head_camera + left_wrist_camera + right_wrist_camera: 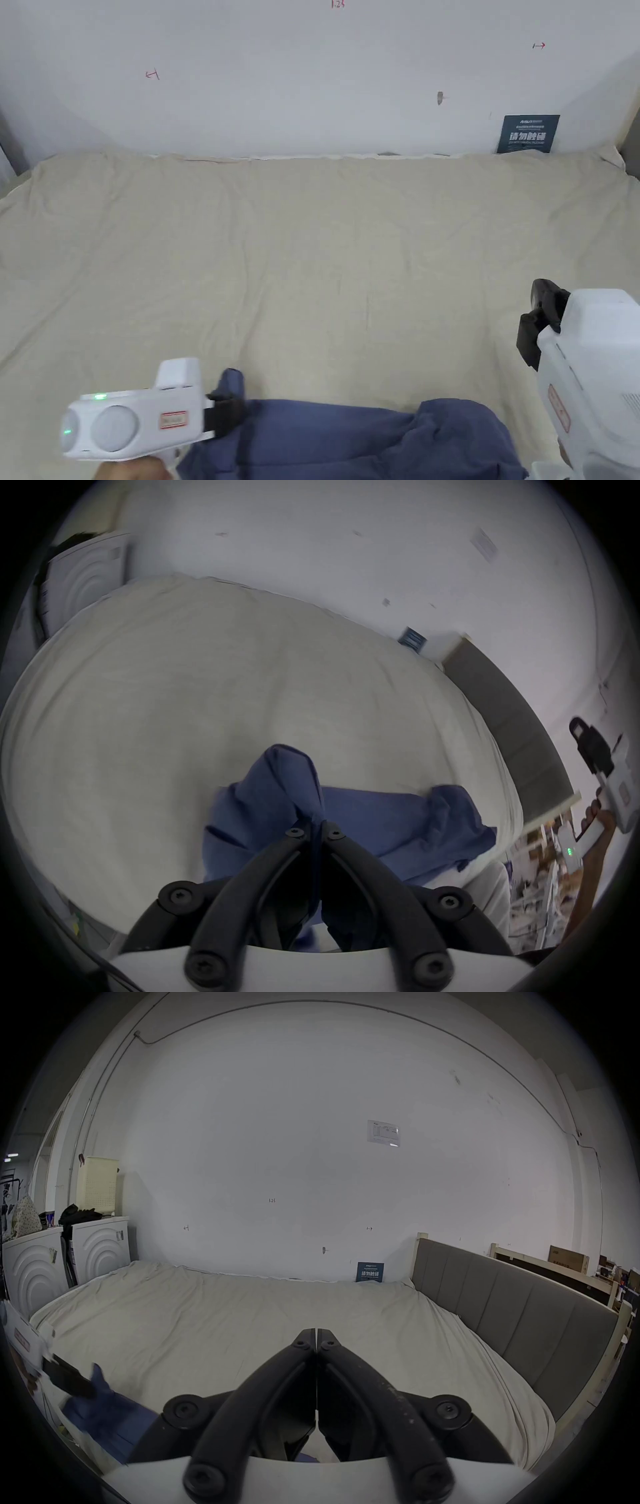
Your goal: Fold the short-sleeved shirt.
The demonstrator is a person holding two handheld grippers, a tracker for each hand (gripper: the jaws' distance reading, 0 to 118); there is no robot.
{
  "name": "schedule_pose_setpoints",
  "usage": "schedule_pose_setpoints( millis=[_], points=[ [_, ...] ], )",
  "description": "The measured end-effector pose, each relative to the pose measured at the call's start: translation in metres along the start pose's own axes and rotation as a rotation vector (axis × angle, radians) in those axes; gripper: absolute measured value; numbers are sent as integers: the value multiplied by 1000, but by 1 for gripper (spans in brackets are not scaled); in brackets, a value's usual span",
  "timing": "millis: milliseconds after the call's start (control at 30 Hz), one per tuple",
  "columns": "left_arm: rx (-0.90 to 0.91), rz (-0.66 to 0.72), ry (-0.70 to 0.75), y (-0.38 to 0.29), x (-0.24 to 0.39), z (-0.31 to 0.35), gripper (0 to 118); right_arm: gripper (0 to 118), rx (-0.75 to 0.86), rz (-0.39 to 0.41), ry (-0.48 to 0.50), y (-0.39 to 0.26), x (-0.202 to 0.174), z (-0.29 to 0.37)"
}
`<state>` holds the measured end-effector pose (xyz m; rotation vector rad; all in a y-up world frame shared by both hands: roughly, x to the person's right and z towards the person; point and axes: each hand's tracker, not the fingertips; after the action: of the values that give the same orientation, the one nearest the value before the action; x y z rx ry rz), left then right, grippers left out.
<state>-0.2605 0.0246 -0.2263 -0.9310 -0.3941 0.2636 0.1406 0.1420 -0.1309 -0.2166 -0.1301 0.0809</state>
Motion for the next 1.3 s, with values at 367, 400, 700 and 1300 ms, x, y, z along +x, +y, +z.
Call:
schedule_pose_setpoints(
  millis=[367,400,700,1300],
  points=[
    [-158,-31,-30,-18,87,-96,6,2,-2,-5,-45,-1,24,10],
    [-165,-32,-26,-18,88,-97,11,2,-3,-6,-50,-2,26,11],
    [21,71,-103,-4,82,-43,115,2,-11,-20,-51,-5,29,11],
    [109,-139,293,-56,39,-48,0,2,-21,-16,-34,-5,26,11]
  ],
)
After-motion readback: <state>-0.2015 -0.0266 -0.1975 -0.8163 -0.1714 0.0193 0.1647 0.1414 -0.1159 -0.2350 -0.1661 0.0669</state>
